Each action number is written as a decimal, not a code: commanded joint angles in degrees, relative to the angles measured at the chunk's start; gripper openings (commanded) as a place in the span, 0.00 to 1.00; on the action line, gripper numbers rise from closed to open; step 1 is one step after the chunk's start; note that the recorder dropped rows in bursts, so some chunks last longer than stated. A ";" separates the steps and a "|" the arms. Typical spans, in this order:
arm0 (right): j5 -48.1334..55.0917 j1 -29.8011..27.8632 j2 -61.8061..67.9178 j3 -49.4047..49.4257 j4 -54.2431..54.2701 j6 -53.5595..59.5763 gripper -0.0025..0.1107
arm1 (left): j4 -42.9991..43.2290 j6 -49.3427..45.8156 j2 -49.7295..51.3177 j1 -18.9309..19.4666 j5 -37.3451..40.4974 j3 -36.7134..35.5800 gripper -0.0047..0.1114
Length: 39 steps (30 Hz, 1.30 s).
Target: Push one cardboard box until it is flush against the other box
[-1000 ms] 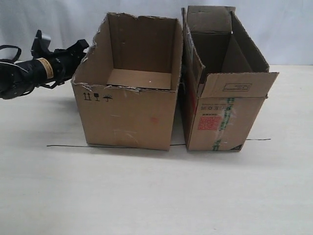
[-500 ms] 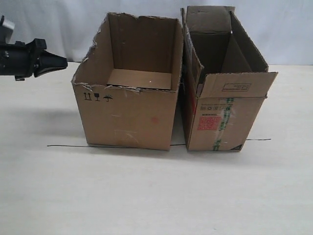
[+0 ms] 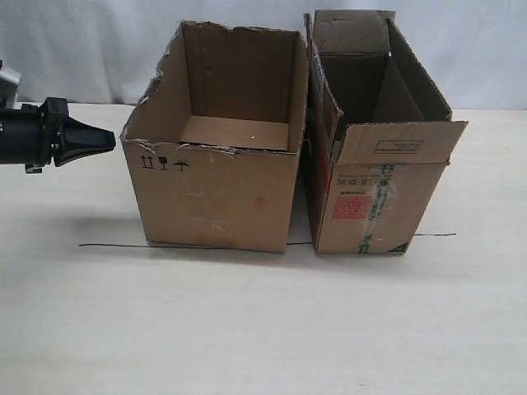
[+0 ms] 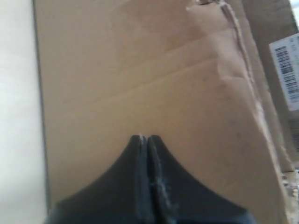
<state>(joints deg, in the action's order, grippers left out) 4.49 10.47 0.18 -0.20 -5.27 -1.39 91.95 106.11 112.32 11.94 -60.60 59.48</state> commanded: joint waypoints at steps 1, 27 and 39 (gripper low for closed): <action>0.05 -0.36 -0.18 0.20 0.14 0.17 0.07 | -3.77 -1.56 -0.74 -0.17 -2.90 -1.34 0.04; 0.05 -0.36 -0.18 0.20 0.14 0.17 0.07 | -0.65 -4.34 -7.08 -1.02 2.07 -2.03 0.04; 0.05 -0.36 -0.18 0.20 0.14 0.17 0.07 | -20.74 -29.08 -49.47 8.71 18.41 -36.61 0.04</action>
<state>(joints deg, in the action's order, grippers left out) 4.49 10.47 0.18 -0.20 -5.27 -1.39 78.48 84.16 71.72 20.47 -45.90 30.32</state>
